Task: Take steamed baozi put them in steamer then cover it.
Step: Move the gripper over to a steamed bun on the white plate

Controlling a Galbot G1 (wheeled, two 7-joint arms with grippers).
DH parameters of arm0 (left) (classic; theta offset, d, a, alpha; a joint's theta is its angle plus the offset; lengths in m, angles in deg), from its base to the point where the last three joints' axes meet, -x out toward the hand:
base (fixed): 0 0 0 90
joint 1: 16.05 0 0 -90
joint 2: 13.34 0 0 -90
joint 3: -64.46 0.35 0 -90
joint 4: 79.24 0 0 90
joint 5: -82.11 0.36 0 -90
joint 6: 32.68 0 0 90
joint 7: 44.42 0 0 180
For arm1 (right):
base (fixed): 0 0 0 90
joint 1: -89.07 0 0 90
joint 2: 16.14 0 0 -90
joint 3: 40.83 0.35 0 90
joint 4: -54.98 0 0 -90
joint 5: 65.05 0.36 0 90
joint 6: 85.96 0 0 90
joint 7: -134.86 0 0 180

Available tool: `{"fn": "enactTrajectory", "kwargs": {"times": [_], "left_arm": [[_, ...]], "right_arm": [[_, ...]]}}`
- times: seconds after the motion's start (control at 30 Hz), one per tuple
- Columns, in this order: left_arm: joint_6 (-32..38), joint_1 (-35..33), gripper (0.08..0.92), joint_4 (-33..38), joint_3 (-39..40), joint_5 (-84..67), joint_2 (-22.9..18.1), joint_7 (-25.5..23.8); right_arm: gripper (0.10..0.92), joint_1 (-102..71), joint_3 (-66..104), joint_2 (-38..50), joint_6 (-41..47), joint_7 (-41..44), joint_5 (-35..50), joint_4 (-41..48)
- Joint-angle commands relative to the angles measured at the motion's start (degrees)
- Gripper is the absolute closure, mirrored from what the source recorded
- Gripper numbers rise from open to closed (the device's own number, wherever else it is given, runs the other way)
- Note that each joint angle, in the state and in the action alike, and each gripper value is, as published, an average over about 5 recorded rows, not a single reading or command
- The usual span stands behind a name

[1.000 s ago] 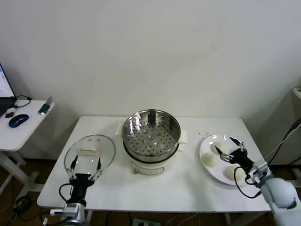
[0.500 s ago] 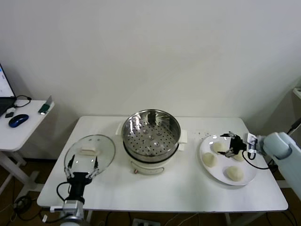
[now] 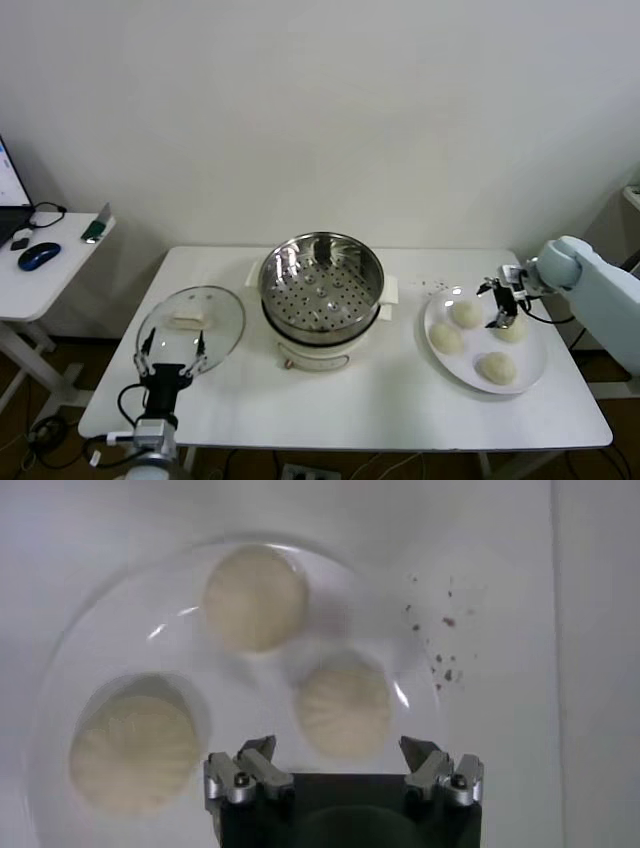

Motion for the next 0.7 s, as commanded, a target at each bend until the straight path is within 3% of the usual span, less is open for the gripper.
{"fn": "enactTrajectory", "kwargs": {"times": [0.03,0.7], "left_arm": [[-0.29,0.06,0.177,-0.4,-0.31,0.07,0.28,0.27],[-0.19,-0.37,0.177,-1.15,-0.58,0.37,0.01,0.79]], "right_arm": [[0.203,5.94,-6.27,-8.88,-2.57,1.83,-2.72,12.69],[0.222,4.77,-7.58,-14.01,-4.06,2.59,-2.74,18.83]]}}
